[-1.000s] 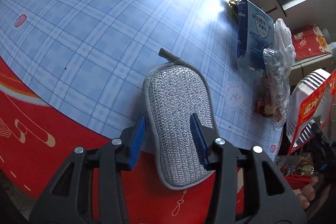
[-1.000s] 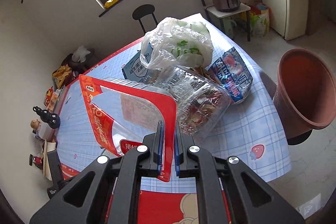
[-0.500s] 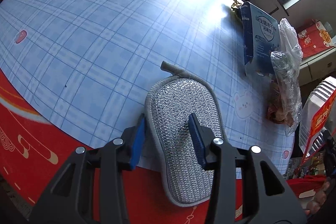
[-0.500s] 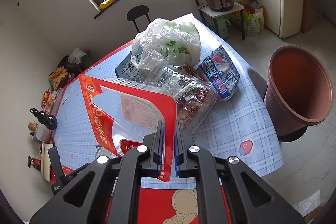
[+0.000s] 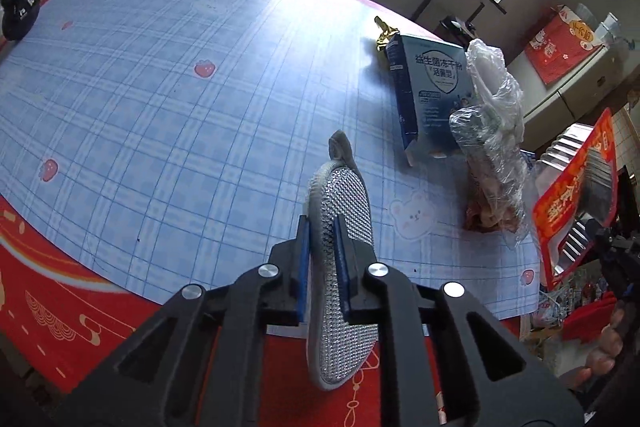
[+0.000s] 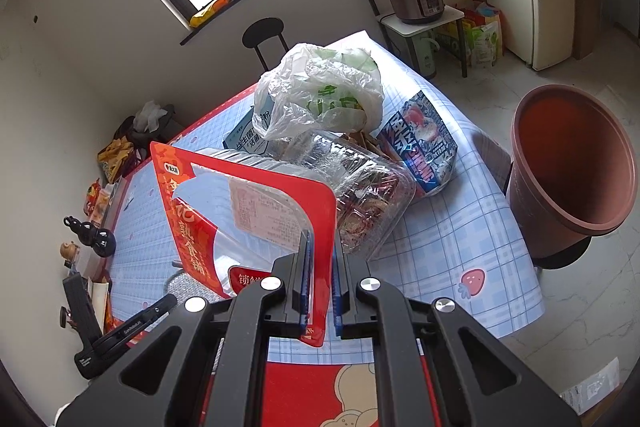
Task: Collect trash
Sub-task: 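Carry the red package and sponge over the brown bucket and release both, then return both tools to the table toward the clear plastic clamshell box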
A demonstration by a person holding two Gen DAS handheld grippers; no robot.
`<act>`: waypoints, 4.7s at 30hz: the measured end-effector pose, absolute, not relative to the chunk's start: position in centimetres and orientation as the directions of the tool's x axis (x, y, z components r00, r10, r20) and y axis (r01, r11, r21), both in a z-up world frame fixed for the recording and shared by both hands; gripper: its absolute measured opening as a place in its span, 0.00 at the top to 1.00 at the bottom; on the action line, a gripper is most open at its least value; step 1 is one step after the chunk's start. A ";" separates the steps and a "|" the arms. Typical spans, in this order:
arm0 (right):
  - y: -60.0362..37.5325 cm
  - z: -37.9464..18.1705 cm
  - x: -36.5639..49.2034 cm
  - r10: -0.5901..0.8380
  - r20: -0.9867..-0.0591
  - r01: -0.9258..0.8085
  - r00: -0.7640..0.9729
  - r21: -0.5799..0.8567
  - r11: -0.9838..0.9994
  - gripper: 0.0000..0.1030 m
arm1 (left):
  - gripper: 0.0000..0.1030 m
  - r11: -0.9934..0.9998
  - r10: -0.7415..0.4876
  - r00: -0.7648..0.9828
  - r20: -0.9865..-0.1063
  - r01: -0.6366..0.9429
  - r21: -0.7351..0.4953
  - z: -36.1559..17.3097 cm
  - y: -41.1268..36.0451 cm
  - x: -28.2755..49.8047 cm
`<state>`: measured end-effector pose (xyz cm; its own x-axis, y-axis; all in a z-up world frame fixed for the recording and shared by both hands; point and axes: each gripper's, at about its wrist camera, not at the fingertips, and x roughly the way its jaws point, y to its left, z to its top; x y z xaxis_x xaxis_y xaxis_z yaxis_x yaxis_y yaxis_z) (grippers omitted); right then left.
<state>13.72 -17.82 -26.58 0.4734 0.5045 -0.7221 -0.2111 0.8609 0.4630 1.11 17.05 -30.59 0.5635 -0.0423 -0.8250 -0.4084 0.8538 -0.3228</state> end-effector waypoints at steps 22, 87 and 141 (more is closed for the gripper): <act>-31.2 -20.1 15.0 0.299 -0.586 -0.006 0.753 0.448 0.894 0.91 | 0.86 0.962 0.032 0.806 -0.591 -0.184 -0.199 -14.0 10.6 6.3; -44.1 -15.8 25.4 -0.071 -0.608 0.161 0.791 0.096 0.982 0.46 | 0.06 0.981 0.124 0.854 -0.506 -0.183 -0.068 -9.2 1.4 13.6; -34.4 -16.9 20.6 0.080 -0.731 -0.082 0.678 0.032 0.996 0.05 | 0.06 0.902 0.293 0.748 -0.596 -0.424 -0.088 -12.5 5.6 3.9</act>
